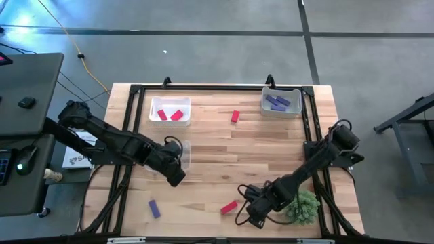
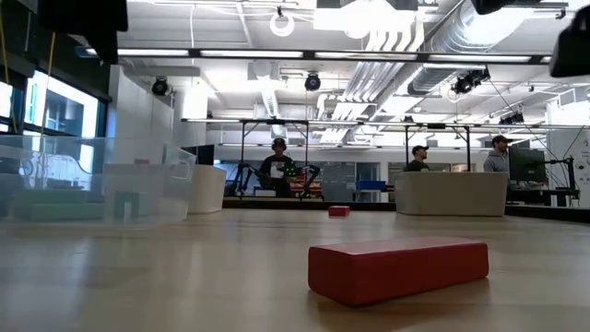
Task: Sort & place blocks by color
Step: Put the light blue block into the transparent bin
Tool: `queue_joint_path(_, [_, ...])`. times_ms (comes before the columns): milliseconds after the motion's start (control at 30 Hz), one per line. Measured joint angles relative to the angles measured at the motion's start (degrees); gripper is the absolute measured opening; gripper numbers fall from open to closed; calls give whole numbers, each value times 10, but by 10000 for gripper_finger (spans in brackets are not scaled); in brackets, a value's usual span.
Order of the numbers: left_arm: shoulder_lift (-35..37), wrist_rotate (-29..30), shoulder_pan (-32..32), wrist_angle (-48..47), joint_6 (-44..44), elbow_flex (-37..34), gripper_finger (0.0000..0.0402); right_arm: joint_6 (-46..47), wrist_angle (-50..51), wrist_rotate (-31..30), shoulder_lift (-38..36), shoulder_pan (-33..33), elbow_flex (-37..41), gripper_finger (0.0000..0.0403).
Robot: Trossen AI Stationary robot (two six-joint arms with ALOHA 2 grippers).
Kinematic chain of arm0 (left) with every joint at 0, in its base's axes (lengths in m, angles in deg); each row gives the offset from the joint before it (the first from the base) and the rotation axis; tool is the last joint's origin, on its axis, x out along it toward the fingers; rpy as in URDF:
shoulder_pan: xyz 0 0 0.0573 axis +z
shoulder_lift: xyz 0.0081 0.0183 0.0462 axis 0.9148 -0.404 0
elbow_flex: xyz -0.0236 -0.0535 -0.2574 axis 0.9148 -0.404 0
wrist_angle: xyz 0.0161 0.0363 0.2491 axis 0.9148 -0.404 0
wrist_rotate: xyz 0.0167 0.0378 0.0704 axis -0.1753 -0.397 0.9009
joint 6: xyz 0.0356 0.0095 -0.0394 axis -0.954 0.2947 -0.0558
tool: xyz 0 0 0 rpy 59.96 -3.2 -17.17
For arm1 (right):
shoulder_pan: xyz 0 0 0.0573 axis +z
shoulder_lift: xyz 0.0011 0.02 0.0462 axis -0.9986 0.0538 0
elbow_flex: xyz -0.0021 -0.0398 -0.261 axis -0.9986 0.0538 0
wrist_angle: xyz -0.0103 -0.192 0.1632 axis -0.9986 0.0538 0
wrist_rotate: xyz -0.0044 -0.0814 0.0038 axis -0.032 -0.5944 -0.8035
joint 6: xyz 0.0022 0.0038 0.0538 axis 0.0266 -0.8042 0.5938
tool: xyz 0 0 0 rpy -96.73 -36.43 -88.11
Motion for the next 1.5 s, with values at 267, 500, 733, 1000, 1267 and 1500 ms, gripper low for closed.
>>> queue_joint_path(267, [0,13,-24,0,21,0,86,12,-15,7,35,5,0,234])
queue_joint_path(500, [0,21,-26,0,25,0,86,18,-31,9,64,19,0,234])
queue_joint_path(733, [0,26,-26,0,27,0,86,27,-30,-21,77,34,0,233])
queue_joint_path(1000, [0,27,-26,1,31,0,86,13,-31,-28,93,34,0,200])
queue_joint_path(1267, [0,27,-26,1,30,0,86,13,-30,-12,108,33,-1,159])
queue_joint_path(1500, [0,27,-26,0,25,0,86,11,-31,-8,107,33,-5,109])
